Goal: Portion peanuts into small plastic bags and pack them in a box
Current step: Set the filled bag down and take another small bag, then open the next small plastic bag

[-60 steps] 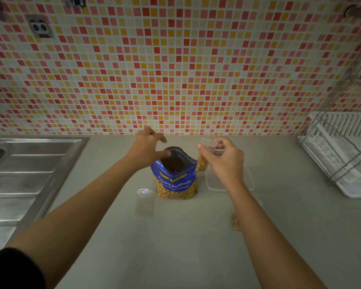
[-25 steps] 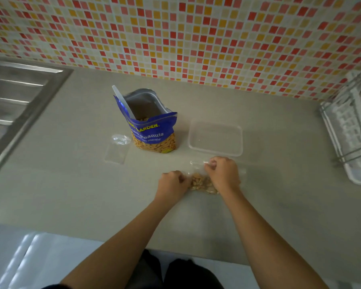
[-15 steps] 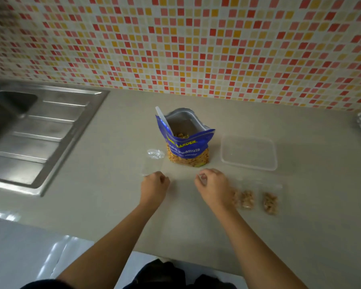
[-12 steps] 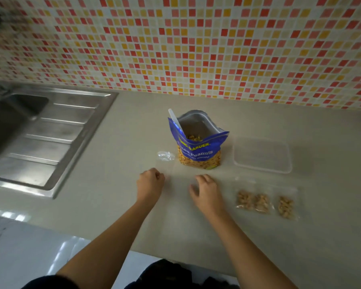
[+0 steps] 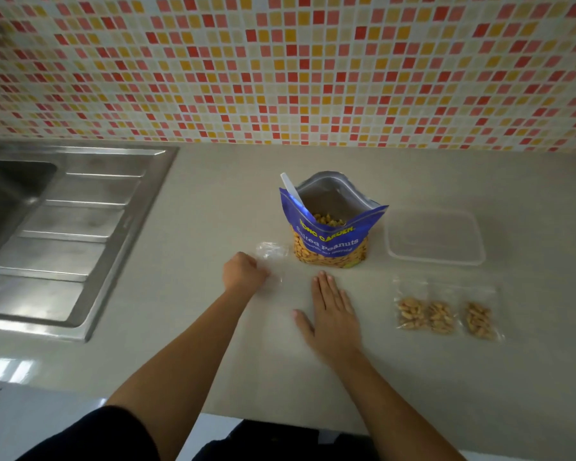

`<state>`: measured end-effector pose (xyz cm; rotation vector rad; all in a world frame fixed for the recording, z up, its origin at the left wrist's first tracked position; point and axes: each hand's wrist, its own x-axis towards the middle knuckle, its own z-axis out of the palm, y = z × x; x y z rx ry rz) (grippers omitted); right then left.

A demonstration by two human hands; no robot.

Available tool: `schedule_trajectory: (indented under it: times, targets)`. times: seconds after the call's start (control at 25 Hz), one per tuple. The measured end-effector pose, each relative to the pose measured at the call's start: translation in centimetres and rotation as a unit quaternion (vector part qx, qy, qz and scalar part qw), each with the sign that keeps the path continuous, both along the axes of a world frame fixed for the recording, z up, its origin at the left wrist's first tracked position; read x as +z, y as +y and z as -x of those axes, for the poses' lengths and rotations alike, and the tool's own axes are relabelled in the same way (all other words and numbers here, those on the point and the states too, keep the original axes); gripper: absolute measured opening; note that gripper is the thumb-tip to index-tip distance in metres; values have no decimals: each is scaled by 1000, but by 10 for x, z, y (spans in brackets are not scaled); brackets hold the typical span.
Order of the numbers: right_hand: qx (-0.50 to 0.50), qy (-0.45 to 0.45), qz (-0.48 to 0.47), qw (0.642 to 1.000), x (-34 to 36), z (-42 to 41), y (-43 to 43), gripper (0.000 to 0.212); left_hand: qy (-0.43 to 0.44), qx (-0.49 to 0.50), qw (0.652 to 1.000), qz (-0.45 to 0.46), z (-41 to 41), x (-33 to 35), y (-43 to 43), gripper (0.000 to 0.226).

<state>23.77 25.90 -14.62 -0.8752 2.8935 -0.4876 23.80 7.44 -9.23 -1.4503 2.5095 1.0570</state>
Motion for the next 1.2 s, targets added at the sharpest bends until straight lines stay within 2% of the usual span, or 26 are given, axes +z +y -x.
schedule_trajectory:
  times: [0.2,0.28,0.36,0.44,0.52,0.64,0.72,0.8,0.84,0.88,0.92,1.12,1.2]
  targets:
    - [-8,5,25,1000,-4,-1,0,69,2,10,1000,9,-4,-3,-11,3]
    - [-4,9,32,999,-6,0,0,68,35,25,999,-3,-6,-3,-14,8]
    - [2,18,57,998,-8,2,2,66,103,61,989,-83,-11,3,-14,7]
    - [1,8,119,993,-7,5,4,59,172,89,955,-224,-19,12,-9,11]
    - [-28,-39,206,977,1,7,5,53,198,103,915,-336,-29,21,-1,18]
    - [-122,-144,354,916,22,4,5,40,186,71,901,-385,-41,28,14,17]
    - [-177,-280,417,846,37,1,-1,24,195,60,890,-408,-47,28,26,19]
    - [-208,-419,469,749,48,-1,-6,40,209,57,873,-437,-51,28,38,21]
    - [-227,-467,491,700,51,0,-7,52,215,58,863,-453,-52,29,44,20]
    - [-245,-493,504,666,52,1,-7,60,220,63,854,-468,-52,31,49,20]
    - [-258,-503,508,650,54,2,-6,62,222,72,844,-483,-53,31,53,19]
    - [-281,-496,526,631,59,2,1,58,223,79,822,-517,-53,29,65,23]
    - [-282,-463,536,647,61,6,6,61,257,92,800,-534,-51,31,64,17]
